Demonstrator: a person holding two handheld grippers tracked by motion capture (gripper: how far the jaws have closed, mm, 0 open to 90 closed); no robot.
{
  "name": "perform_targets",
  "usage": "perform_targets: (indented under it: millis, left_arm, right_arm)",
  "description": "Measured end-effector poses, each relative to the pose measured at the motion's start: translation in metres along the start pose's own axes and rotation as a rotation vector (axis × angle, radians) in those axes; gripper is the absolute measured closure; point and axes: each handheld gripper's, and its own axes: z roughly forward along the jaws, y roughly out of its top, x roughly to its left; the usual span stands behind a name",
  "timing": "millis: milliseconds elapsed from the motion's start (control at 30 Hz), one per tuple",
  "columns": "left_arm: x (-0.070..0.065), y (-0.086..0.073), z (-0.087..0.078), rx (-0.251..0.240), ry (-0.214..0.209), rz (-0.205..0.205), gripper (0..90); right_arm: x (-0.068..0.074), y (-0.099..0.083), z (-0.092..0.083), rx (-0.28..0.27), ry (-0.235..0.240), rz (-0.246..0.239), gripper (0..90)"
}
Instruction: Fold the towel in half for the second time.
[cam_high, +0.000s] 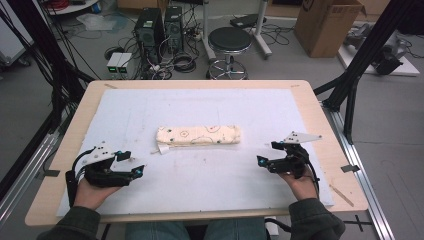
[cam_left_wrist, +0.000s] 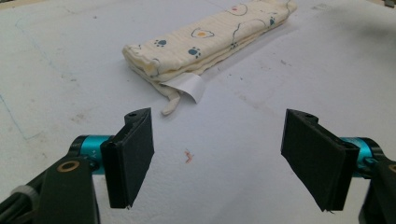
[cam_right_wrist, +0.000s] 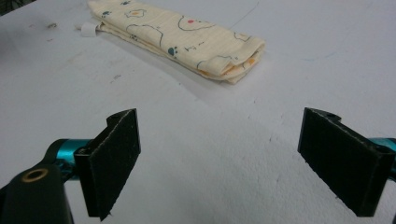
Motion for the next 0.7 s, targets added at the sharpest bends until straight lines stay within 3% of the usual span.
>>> perform_targets:
  millis: [700]
  left_arm:
    - [-0.008,-0.017,-0.014,-0.004,0.013,-0.007,25.6]
  right_arm:
    - [0.002,-0.024,-0.017,-0.007,-0.023,0.022,12.3]
